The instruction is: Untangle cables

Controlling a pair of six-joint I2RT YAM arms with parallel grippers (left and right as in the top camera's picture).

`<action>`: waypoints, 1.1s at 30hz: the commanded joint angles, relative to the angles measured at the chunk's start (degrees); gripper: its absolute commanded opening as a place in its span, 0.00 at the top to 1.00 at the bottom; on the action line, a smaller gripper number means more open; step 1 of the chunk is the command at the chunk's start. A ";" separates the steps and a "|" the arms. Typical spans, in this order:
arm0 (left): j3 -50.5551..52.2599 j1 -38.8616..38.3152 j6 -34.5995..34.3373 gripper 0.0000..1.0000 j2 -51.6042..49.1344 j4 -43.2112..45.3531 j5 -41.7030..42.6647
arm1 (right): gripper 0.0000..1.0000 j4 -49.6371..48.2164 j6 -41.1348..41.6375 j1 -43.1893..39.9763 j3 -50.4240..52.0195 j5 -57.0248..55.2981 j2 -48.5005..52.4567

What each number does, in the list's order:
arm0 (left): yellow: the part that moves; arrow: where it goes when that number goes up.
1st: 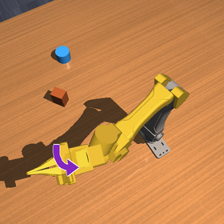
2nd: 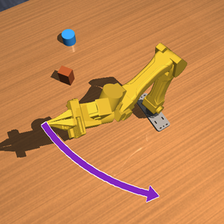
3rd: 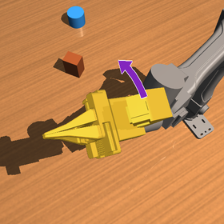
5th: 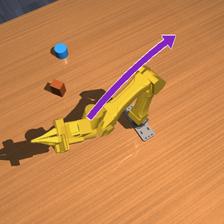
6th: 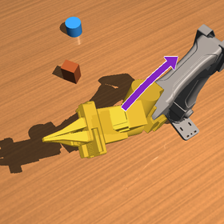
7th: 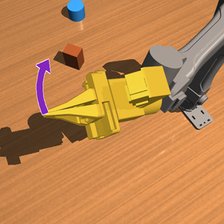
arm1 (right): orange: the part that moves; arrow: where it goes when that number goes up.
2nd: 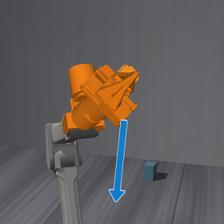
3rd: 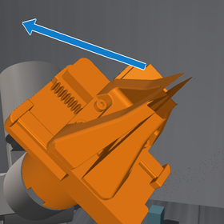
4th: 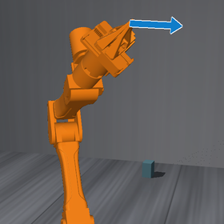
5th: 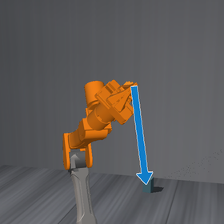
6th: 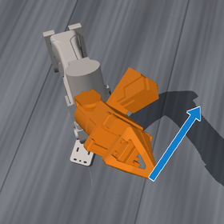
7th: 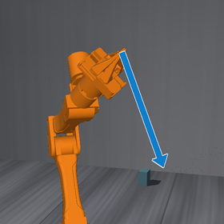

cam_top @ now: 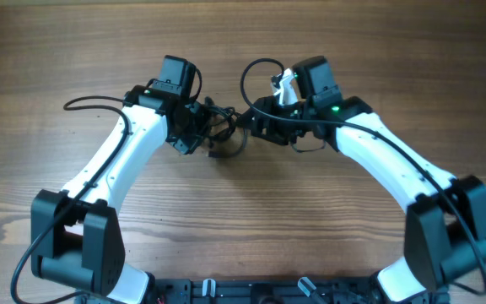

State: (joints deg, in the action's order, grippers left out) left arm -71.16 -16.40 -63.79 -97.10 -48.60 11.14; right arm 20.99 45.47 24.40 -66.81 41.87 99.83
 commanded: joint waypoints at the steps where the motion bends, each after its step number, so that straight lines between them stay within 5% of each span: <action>1: -0.04 -1.55 -0.94 0.96 0.31 0.02 -0.74 | 0.47 -1.86 2.75 0.28 -0.26 -0.74 5.01; 10: -0.04 -2.14 0.57 0.96 0.31 -0.24 -0.52 | 0.62 -9.88 6.45 0.28 -0.26 -0.72 10.51; 17: -0.04 -2.14 2.47 0.96 0.31 -1.77 -0.55 | 0.96 -10.03 4.90 -0.24 -0.26 -4.37 10.64; 33: -0.04 -2.14 14.25 0.96 0.31 -3.74 -1.42 | 0.96 -19.06 4.48 -23.74 -0.26 29.83 -5.29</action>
State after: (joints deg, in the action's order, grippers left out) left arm -72.36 -19.57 -52.10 -96.73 -50.00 14.31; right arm 3.33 49.91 7.68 -66.78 64.53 97.06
